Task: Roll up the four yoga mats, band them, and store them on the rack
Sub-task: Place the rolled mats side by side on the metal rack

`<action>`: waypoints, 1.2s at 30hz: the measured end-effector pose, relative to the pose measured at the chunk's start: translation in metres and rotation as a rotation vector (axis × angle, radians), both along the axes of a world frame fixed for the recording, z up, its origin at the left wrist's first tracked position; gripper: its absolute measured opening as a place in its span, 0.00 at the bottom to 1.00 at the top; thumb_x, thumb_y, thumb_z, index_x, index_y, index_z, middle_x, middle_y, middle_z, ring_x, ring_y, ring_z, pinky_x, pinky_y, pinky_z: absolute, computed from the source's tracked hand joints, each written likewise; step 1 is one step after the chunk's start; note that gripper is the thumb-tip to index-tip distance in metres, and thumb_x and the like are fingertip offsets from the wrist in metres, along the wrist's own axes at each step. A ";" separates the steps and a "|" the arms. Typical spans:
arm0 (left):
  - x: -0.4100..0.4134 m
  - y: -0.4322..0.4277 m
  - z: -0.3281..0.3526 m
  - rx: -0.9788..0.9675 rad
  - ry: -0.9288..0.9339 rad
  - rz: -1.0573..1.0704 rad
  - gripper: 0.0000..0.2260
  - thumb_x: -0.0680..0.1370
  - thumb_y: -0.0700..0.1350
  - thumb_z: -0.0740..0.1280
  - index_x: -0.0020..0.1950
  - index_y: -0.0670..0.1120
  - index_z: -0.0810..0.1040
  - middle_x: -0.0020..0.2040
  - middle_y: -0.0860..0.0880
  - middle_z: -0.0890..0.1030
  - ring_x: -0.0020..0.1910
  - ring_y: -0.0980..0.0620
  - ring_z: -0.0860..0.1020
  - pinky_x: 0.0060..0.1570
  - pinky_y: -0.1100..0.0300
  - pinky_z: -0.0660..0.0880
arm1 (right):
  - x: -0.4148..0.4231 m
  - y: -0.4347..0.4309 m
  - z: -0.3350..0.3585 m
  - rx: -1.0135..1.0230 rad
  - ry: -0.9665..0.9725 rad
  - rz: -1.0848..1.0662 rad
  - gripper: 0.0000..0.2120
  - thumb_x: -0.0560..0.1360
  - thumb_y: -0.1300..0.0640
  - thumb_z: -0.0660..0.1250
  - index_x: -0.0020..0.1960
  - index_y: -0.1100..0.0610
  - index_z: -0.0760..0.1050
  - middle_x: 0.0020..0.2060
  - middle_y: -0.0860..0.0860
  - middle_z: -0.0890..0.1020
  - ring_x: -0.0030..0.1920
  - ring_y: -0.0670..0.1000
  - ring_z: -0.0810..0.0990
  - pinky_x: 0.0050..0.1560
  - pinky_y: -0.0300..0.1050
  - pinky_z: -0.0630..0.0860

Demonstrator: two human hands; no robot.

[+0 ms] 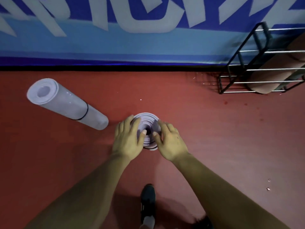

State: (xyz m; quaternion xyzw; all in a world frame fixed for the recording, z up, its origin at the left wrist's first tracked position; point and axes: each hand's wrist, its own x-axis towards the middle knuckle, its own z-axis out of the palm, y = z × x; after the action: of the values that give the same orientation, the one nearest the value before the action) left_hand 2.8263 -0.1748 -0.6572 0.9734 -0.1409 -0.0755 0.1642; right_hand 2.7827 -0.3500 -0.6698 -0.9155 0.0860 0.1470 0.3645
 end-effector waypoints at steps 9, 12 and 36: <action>0.037 0.044 -0.073 -0.409 0.318 0.101 0.38 0.76 0.68 0.57 0.81 0.51 0.59 0.78 0.52 0.66 0.77 0.55 0.64 0.75 0.53 0.63 | 0.013 0.029 -0.059 0.263 0.021 -0.414 0.44 0.76 0.30 0.63 0.83 0.46 0.48 0.80 0.47 0.59 0.79 0.47 0.57 0.74 0.45 0.59; 0.034 0.031 -0.087 -0.624 0.374 0.075 0.36 0.77 0.64 0.59 0.80 0.47 0.61 0.77 0.52 0.68 0.75 0.57 0.66 0.75 0.54 0.64 | 0.012 0.032 -0.072 0.407 -0.057 -0.486 0.36 0.76 0.32 0.63 0.79 0.42 0.59 0.74 0.42 0.71 0.74 0.43 0.68 0.75 0.49 0.67; 0.040 -0.213 0.109 -0.740 0.016 -0.387 0.24 0.82 0.56 0.54 0.77 0.53 0.68 0.70 0.52 0.73 0.68 0.53 0.74 0.66 0.59 0.71 | -0.013 -0.156 0.125 0.518 -0.602 -0.911 0.23 0.76 0.38 0.63 0.68 0.46 0.74 0.63 0.40 0.81 0.64 0.42 0.79 0.67 0.50 0.75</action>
State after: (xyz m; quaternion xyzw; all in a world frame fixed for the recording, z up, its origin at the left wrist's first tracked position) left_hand 2.8664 -0.3873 -0.5486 0.8037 -0.3375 -0.0568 0.4868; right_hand 2.7696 -0.5057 -0.5447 -0.6695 0.3240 -0.2731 0.6101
